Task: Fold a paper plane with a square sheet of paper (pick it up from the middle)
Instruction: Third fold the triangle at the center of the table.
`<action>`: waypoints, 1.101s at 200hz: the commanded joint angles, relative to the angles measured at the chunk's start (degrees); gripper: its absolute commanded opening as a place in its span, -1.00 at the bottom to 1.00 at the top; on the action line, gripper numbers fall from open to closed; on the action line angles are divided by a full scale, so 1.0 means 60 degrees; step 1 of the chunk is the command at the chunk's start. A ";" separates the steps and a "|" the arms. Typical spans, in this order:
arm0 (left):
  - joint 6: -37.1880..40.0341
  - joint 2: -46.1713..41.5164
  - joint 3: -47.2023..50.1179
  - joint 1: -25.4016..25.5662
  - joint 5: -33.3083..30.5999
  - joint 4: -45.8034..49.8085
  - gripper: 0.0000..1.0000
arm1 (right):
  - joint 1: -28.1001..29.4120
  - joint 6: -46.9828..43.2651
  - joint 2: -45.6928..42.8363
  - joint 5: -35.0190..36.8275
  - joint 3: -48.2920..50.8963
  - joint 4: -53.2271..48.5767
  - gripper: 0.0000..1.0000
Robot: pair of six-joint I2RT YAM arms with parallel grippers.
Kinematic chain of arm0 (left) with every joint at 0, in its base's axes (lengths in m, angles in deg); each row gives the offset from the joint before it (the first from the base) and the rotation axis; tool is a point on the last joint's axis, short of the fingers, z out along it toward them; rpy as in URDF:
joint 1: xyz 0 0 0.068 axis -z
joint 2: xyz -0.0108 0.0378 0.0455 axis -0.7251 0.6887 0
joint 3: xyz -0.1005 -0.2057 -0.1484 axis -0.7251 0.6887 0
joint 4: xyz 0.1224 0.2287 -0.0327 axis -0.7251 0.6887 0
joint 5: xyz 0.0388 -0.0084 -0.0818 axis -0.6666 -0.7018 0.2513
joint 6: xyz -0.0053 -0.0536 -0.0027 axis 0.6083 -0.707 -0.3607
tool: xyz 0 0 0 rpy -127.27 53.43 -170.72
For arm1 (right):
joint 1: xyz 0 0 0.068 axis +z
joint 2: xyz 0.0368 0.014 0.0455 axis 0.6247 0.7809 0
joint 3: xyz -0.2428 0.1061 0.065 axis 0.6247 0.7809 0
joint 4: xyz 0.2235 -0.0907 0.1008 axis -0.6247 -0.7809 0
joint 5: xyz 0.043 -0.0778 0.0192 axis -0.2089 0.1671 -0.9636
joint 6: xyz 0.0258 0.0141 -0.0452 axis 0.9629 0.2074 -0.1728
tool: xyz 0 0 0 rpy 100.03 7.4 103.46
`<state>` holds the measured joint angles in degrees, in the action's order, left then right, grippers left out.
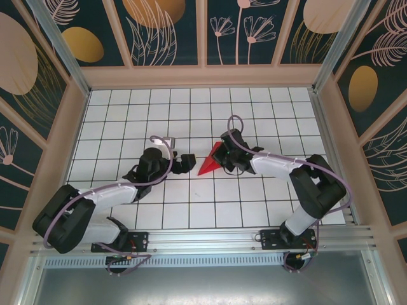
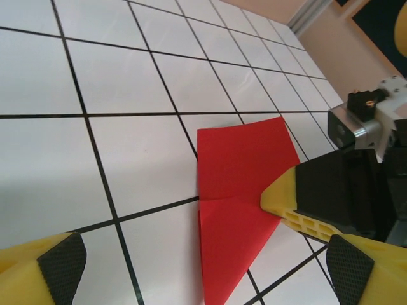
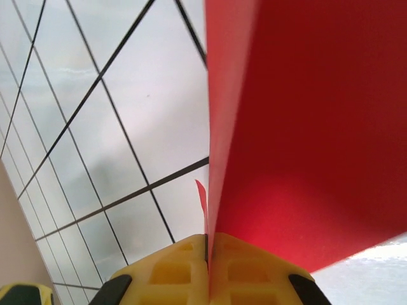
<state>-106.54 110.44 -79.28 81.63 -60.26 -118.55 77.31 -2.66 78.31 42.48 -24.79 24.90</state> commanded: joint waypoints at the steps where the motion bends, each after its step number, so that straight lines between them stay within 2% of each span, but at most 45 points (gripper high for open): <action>1: 0.0614 0.0461 0.0238 0.0027 0.0478 -0.1774 0.88 | -0.0068 0.0847 0.0215 -0.0003 0.0098 0.0013 -1.00; 33: 0.1446 0.1331 -0.0314 0.0315 0.0316 -0.1007 0.71 | -0.0143 0.1118 0.0525 -0.0274 -0.0073 -0.0385 -1.00; 57: 0.2162 0.1527 -0.0123 0.0694 0.0006 -0.1691 0.65 | -0.0206 0.1277 0.0727 -0.0474 -0.0147 -0.0628 -1.00; 106: 0.3130 0.2118 -0.0468 0.0863 0.0095 -0.1571 0.47 | -0.0247 0.1606 0.0978 -0.0806 -0.0246 -0.0695 -1.00; 174: 0.4922 0.2889 -0.1054 0.1441 0.0186 -0.1455 0.41 | -0.0463 0.1861 0.0649 -0.0960 -0.0361 -0.0812 -1.00; 220: 0.5696 0.3430 -0.1231 0.1652 0.0045 -0.1808 0.30 | -0.0510 0.1889 0.0732 -0.1296 -0.0434 -0.0596 -1.00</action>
<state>-77.45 129.26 -85.38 90.72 -59.56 -126.85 74.65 7.83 83.32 36.49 -25.94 21.65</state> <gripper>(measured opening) 0.663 0.068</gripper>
